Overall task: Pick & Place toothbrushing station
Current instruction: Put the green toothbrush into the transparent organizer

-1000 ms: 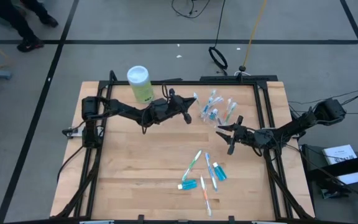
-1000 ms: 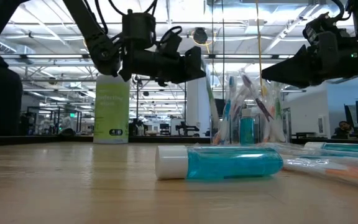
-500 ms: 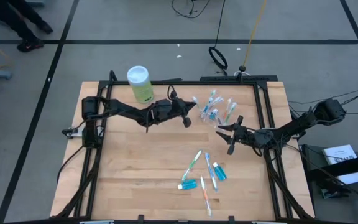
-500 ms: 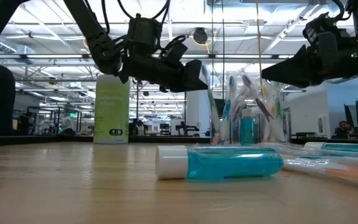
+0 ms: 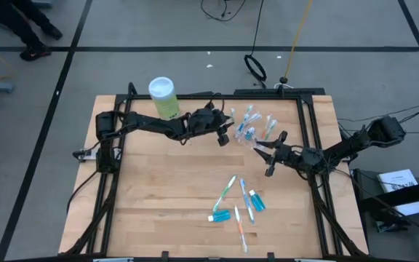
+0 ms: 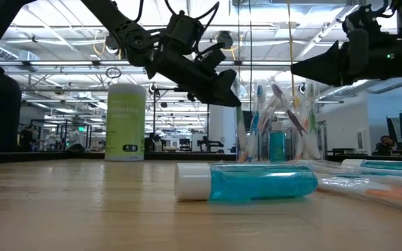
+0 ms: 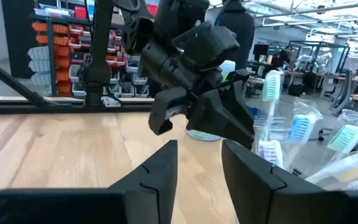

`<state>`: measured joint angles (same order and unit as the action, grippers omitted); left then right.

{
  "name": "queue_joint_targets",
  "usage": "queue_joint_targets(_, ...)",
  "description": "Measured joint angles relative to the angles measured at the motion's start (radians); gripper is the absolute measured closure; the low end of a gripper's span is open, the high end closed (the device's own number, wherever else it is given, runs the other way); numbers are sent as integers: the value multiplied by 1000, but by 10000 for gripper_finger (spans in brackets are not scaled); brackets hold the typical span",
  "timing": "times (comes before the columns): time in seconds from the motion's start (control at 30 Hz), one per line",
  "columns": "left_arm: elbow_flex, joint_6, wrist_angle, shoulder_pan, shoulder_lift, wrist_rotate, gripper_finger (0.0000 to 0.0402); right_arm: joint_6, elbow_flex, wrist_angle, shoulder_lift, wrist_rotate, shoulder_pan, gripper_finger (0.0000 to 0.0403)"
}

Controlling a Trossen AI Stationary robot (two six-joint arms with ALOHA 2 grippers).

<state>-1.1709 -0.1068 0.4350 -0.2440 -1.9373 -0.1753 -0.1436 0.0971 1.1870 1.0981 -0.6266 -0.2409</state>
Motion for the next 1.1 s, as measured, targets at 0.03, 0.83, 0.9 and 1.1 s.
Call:
queue_joint_targets(0.03,0,0,1,1,0,0,288,0,0,4,0,0,0,287)
queue_joint_targets(0.83,0,-51,-76,-6,0,48,347,54,0,-47,0,0,0,287)
queue_joint_targets(0.9,0,-65,-76,-13,0,48,339,54,0,-45,0,0,0,287)
queue_joint_targets(1.1,0,-49,-76,-25,0,138,335,54,0,-46,0,0,0,287)
